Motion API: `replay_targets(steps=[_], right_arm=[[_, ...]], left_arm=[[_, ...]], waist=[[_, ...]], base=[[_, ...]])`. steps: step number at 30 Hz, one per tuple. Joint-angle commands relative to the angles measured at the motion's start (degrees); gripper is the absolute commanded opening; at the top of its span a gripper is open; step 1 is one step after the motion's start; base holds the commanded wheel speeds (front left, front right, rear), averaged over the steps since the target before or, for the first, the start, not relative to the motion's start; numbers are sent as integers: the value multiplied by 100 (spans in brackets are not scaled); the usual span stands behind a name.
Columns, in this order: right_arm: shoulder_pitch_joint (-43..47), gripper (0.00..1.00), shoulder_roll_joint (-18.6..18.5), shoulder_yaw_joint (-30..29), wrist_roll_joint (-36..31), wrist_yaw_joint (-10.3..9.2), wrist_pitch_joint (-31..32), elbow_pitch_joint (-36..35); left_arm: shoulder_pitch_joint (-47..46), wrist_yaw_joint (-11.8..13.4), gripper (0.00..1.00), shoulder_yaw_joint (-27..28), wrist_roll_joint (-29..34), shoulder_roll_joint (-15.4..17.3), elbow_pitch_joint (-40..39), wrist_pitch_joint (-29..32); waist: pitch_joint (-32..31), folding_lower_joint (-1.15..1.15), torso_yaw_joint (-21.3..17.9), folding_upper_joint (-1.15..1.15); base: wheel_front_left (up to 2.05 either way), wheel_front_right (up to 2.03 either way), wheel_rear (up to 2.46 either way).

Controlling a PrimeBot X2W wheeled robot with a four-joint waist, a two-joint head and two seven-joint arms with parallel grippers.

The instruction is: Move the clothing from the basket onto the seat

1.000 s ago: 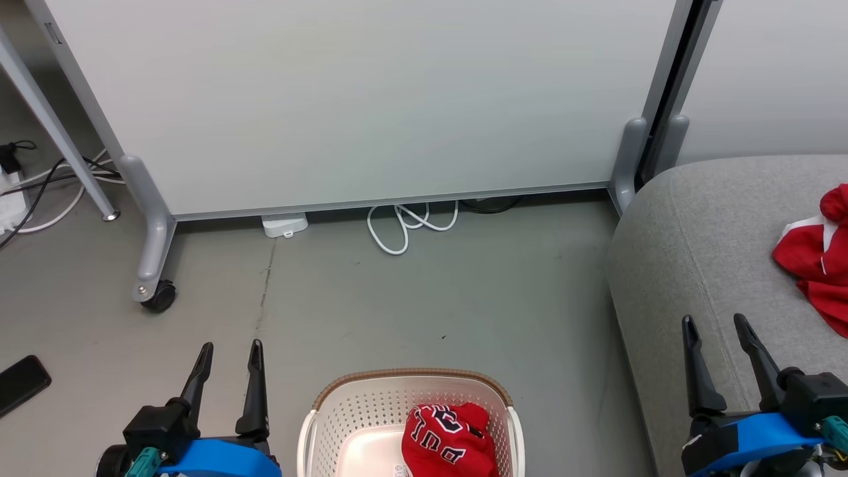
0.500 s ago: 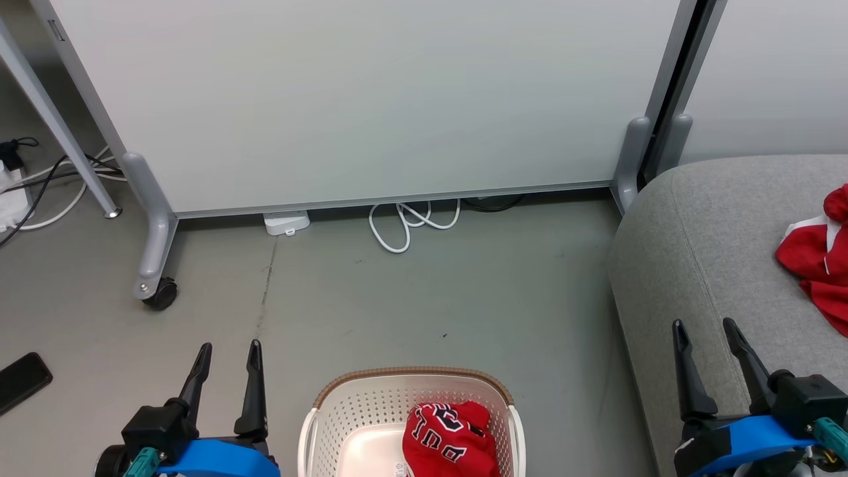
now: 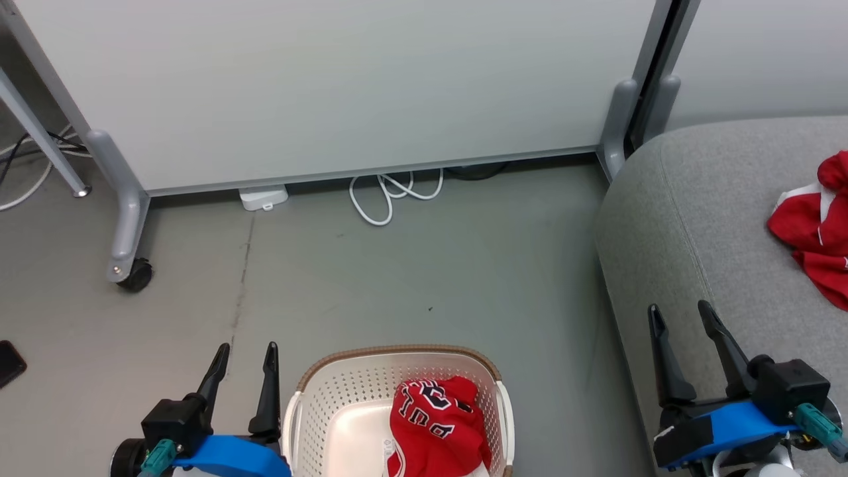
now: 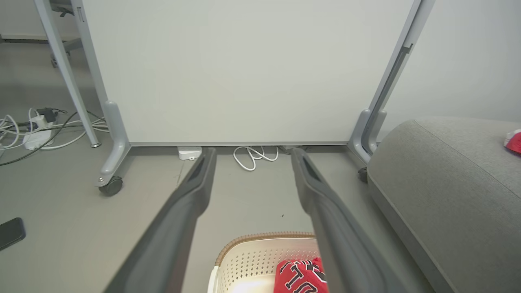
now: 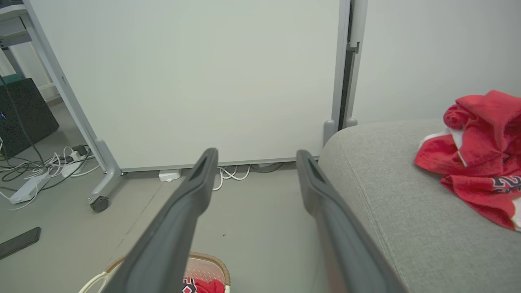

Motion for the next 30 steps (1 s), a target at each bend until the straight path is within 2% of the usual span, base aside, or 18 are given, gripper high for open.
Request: replay_targets(steps=[1,9,23,30], right_arm=[[-91,100,-8,20,11,3,-33,-29],[-420,100,-7,327,71,3,-112,-80],[-1154,100,-5,844,189,3,-304,-179],[-1406,100,-5,977,278,3,-397,-213]], left_arm=[[-107,-11,100,-25,-25,32,32,-27],[-583,-12,100,-531,-305,142,737,-27],[-1912,-10,100,-1873,-798,326,2349,125],[-2496,-10,100,-2101,-1171,382,2950,305]], waist=[[157,0,-122,0],[905,0,-587,0],[2428,0,-1388,0],[3143,0,-1615,0]], base=[[0,0,0],[0,0,0],[0,0,0],[0,0,0]])
